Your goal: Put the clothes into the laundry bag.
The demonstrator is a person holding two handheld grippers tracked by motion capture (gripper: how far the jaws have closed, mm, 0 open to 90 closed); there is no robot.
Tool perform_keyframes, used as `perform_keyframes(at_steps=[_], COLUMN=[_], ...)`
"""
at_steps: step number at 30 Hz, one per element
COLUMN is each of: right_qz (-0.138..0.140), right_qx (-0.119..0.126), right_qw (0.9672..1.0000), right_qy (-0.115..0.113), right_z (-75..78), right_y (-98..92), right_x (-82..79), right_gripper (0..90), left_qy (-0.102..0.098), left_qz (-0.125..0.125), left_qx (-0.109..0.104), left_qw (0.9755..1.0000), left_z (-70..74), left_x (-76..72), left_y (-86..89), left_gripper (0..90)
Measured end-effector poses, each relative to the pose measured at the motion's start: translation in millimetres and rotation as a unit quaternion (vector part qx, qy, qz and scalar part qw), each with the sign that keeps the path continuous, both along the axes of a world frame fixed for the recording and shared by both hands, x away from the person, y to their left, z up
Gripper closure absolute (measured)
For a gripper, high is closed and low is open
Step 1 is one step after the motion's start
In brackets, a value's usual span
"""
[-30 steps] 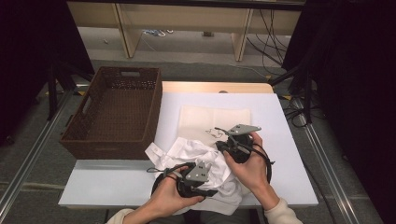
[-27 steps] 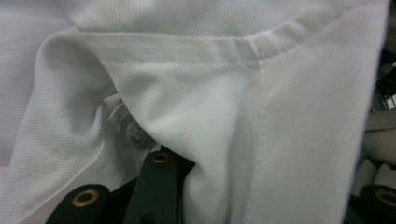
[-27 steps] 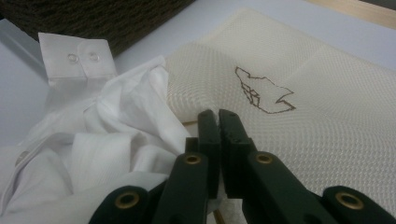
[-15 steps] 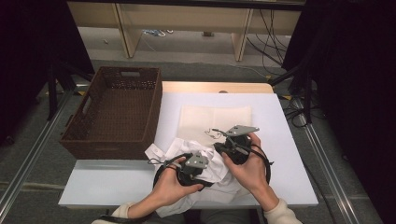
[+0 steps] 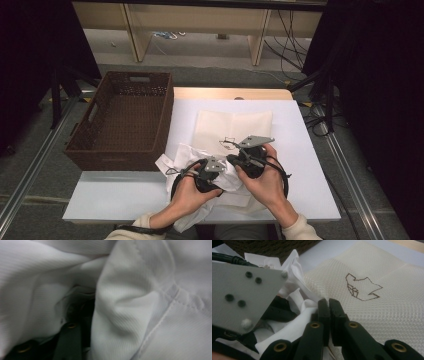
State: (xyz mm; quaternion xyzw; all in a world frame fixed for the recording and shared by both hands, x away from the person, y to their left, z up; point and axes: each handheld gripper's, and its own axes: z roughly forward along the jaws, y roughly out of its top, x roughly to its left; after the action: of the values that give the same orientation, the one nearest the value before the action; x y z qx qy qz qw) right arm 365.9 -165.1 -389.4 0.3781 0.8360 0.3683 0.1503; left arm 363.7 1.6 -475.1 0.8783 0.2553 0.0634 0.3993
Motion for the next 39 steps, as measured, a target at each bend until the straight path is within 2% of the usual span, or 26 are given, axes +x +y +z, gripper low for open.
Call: perform_keyframes(at_steps=[1, 3, 4, 5, 6, 7, 9, 10, 13, 14, 15, 17, 18, 21, 23, 25, 26, 28, 30, 31, 33, 34, 35, 36, 38, 39], right_qz=[-0.004, -0.010, -0.004, 0.000, 0.000, -0.002, -0.002, 0.003, 0.002, 0.002, -0.001, -0.012, -0.011, -0.010, -0.008, -0.008, -0.011, -0.008, -0.012, -0.011, -0.012, -0.012, -0.013, -0.008, -0.009, -0.004], right_qx=[0.002, 0.008, 0.004, 0.000, 0.003, 0.004, 0.007, 0.000, 0.000, 0.000, 0.003, 0.005, 0.005, 0.006, 0.008, 0.006, 0.008, 0.008, 0.010, 0.007, 0.010, 0.012, 0.012, 0.009, 0.011, 0.010], right_qw=[1.0000, 0.9998, 1.0000, 1.0000, 1.0000, 1.0000, 1.0000, 1.0000, 1.0000, 1.0000, 1.0000, 0.9999, 0.9999, 0.9999, 0.9999, 1.0000, 0.9999, 0.9999, 0.9998, 0.9999, 0.9999, 0.9998, 0.9998, 0.9999, 0.9998, 0.9999], right_qy=[0.008, 0.015, 0.007, -0.006, -0.004, 0.002, 0.006, -0.002, -0.002, 0.000, 0.002, 0.010, 0.009, 0.007, 0.004, 0.002, 0.006, 0.005, 0.008, 0.003, 0.006, 0.011, 0.013, 0.004, 0.015, 0.008], right_z=[-0.1, -0.4, -0.9, -0.8, -1.1, -0.2, -0.2, -1.1, -1.6, -1.2, -0.8, -0.7, -0.8, -1.1, -0.4, -0.3, 0.3, 0.9, 1.2, 1.2, 1.7, 2.4, 2.8, 2.9, 4.8, 5.4], right_y=[0.0, 0.0, -0.9, -1.7, -2.0, -2.3, -2.6, -3.6, -3.4, -3.3, -2.7, -1.5, -1.5, -1.7, -2.2, -2.9, -2.4, -2.3, -1.2, -1.2, -1.0, -0.6, -0.5, -0.9, 0.2, 0.5], right_x=[-0.2, -0.4, 0.8, 2.0, 2.2, 2.1, 2.2, 3.3, 3.8, 3.6, 3.3, 1.6, 1.7, 2.3, 2.9, 3.1, 2.4, 2.1, 0.7, 0.4, 0.0, -0.7, -1.2, -0.3, -3.0, -3.2], right_gripper=[89.2, 89.2, 89.2, 89.2, 89.2, 89.2, 89.2, 89.1, 89.1, 89.1, 89.1, 89.1, 89.1, 89.1, 89.1, 89.1, 89.1, 89.1, 89.1, 89.1, 89.2, 89.2, 89.2, 89.2, 89.2, 89.2], left_qy=[-0.005, -0.008, -0.013, -0.007, -0.007, -0.017, -0.030, -0.035, -0.044, -0.047, -0.067, -0.070, -0.073, -0.077, -0.081, -0.094, -0.079, -0.058, -0.052, -0.050, -0.060, -0.055, -0.052, -0.055, -0.050, -0.050], left_qz=[-0.002, -0.009, -0.013, -0.006, -0.009, -0.024, -0.030, -0.028, -0.021, -0.020, -0.023, -0.026, -0.022, -0.034, -0.034, -0.038, -0.044, -0.049, -0.044, -0.040, -0.038, -0.031, -0.028, -0.028, -0.019, -0.015], left_qx=[0.007, 0.006, 0.011, 0.014, 0.013, 0.010, 0.002, -0.006, -0.034, -0.046, -0.048, -0.058, -0.061, -0.065, -0.059, -0.045, -0.052, -0.048, -0.040, -0.041, -0.019, -0.026, -0.025, -0.015, -0.015, -0.015], left_qw=[1.0000, 0.9999, 0.9998, 0.9999, 0.9998, 0.9995, 0.9991, 0.9990, 0.9983, 0.9977, 0.9963, 0.9955, 0.9952, 0.9944, 0.9944, 0.9938, 0.9946, 0.9959, 0.9969, 0.9971, 0.9973, 0.9976, 0.9980, 0.9980, 0.9985, 0.9985], left_z=[0.9, 1.9, 3.2, 6.1, 8.6, 11.3, 19.3, 24.0, 33.9, 37.1, 40.6, 45.4, 46.0, 44.6, 42.3, 39.9, 36.6, 31.5, 27.6, 25.6, 25.4, 24.7, 24.8, 25.1, 23.1, 22.4], left_x=[-1.1, -5.1, -6.3, -11.3, -14.1, -14.6, -20.1, -24.0, -31.2, -33.4, -33.8, -36.5, -38.0, -37.5, -35.5, -30.5, -29.7, -25.6, -20.5, -18.8, -13.5, -13.0, -11.5, -9.5, -6.4, -5.3], left_y=[0.2, -0.7, 0.1, 1.3, 2.8, 5.3, 12.1, 16.6, 26.2, 28.9, 31.5, 33.0, 32.1, 25.7, 20.9, 15.3, 10.5, 4.1, -0.1, -1.9, -3.1, -4.8, -5.7, -5.5, -6.8, -6.7], left_gripper=[44.6, 37.9, 34.8, 31.8, 27.7, 24.8, 22.0, 21.0, 20.3, 21.3, 22.4, 29.2, 33.3, 43.7, 49.8, 55.3, 58.1, 65.6, 72.7, 76.1, 82.0, 84.0, 84.8, 85.3, 85.8, 85.8])
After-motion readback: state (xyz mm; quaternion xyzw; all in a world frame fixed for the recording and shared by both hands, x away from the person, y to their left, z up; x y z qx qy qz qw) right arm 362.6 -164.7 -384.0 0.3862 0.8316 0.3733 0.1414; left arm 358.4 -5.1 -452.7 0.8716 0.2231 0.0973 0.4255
